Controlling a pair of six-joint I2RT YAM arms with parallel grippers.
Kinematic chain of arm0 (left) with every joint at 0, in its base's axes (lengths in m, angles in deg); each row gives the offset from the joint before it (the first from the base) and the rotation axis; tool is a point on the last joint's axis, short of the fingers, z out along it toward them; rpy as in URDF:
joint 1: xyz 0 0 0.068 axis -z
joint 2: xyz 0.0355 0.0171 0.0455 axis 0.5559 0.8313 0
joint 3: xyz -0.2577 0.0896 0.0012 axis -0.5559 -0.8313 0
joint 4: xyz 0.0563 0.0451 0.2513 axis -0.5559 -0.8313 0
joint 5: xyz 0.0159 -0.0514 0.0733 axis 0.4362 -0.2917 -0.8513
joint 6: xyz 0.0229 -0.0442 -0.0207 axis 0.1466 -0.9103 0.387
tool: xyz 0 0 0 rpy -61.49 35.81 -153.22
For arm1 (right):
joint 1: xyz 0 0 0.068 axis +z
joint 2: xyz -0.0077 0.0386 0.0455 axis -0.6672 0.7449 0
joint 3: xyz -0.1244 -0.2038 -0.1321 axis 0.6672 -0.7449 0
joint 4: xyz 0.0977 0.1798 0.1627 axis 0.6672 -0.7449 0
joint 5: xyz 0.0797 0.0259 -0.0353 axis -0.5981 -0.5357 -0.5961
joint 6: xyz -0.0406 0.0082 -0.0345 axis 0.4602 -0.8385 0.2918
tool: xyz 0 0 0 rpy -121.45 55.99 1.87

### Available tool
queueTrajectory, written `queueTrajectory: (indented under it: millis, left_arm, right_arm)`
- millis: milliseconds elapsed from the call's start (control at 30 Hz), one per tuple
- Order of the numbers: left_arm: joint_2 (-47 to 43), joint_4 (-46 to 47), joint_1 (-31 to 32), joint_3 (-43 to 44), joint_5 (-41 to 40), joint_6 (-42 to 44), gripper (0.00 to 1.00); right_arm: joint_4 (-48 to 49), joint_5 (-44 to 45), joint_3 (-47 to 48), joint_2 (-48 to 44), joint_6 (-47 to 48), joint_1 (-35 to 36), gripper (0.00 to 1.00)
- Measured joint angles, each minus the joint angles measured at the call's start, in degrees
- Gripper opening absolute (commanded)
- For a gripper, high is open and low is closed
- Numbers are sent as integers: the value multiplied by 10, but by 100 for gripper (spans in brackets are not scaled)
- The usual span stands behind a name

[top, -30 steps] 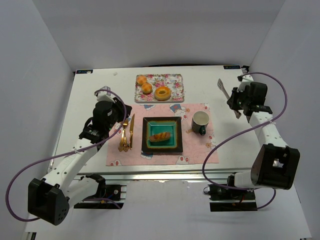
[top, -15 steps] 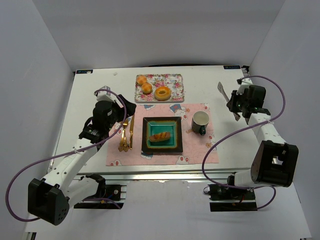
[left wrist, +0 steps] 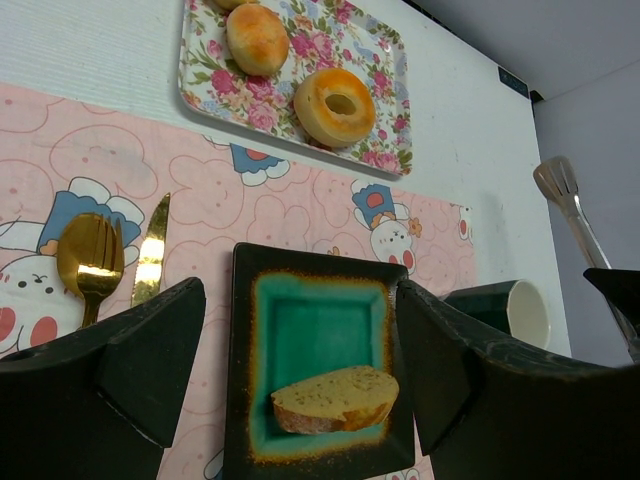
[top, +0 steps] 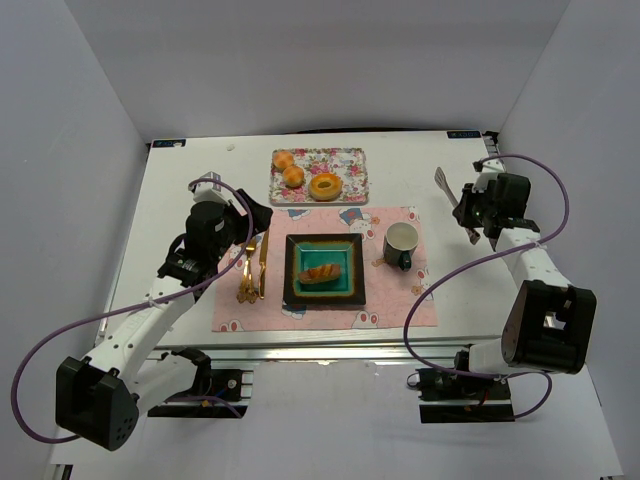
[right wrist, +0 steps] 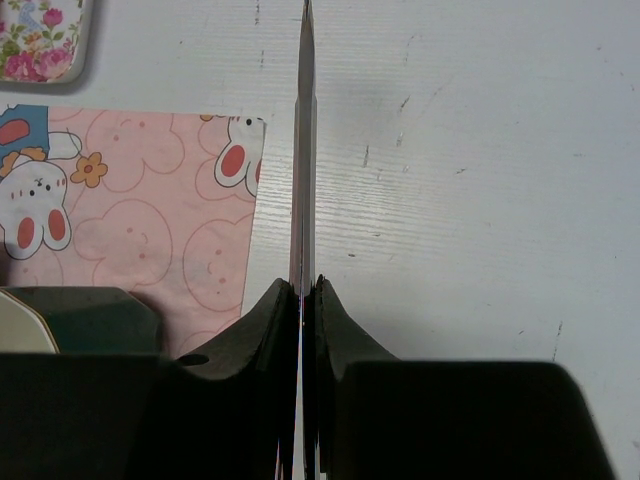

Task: Place the bread

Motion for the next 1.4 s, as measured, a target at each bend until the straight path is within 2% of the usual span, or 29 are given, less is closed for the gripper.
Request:
queueTrajectory:
  millis: [1167, 1400]
  left_arm:
    - [0, -3, 0, 0, -1, 0, 87]
    - [-1, -1, 0, 0, 0, -1, 87]
  right_arm:
    - [3, 0, -10, 0, 0, -3, 0]
    - [29, 11, -26, 19, 9, -3, 0]
